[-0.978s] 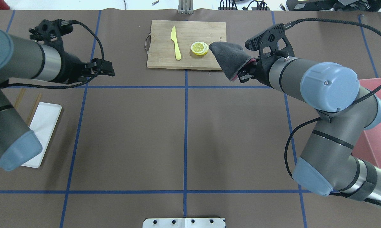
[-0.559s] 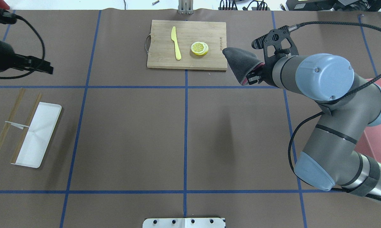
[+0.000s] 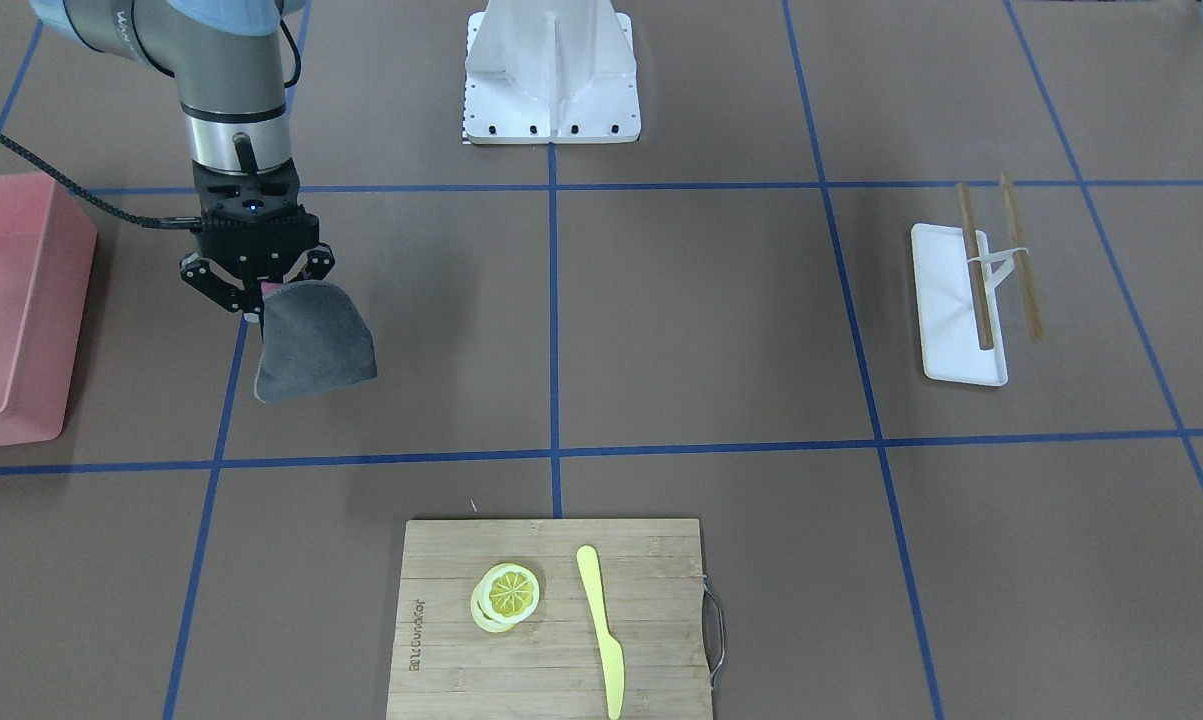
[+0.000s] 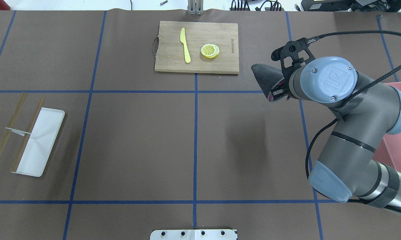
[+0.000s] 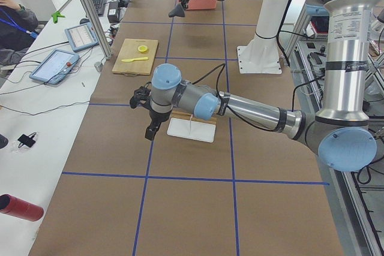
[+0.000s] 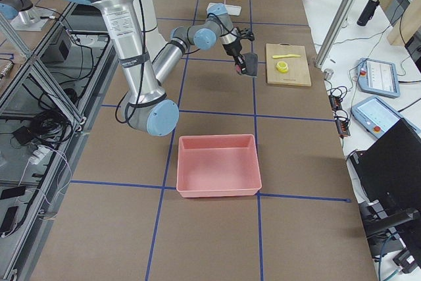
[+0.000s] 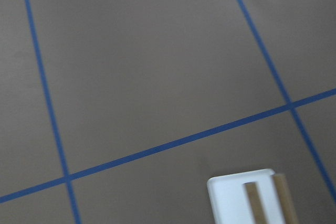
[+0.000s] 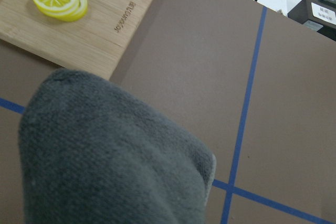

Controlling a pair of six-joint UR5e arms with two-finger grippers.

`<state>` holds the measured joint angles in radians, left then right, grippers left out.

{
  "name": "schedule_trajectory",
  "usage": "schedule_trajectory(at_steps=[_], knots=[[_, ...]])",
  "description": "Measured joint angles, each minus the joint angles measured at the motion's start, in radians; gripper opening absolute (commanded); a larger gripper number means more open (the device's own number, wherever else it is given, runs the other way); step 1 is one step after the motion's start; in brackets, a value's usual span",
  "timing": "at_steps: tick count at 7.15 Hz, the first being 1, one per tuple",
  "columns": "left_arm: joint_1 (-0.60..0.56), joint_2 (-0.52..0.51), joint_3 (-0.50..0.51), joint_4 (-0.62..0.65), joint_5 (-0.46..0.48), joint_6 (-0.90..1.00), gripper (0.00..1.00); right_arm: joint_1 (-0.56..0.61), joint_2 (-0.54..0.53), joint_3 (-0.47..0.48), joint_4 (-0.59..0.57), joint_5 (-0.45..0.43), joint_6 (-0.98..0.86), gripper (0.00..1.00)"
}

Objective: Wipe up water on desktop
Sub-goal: 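Lower the cloth to the table and drag it toward center with the right gripper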

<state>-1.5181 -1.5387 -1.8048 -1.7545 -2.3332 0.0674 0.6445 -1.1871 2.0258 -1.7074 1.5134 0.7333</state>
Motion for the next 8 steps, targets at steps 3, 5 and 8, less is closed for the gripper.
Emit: schedule_trajectory(at_steps=[3,5,8], knots=[[-0.128,0.060,0.099,0.016,-0.023,0.198,0.98,-0.063,0.008,-0.001,-0.165,0.000,0.000,0.00],[-0.144,0.065,0.117,0.009,-0.023,0.206,0.98,-0.127,0.014,0.001,-0.336,-0.005,-0.003,0.00],[-0.146,0.069,0.121,0.008,-0.023,0.206,0.98,-0.206,0.007,-0.060,-0.500,-0.048,-0.015,0.00]])
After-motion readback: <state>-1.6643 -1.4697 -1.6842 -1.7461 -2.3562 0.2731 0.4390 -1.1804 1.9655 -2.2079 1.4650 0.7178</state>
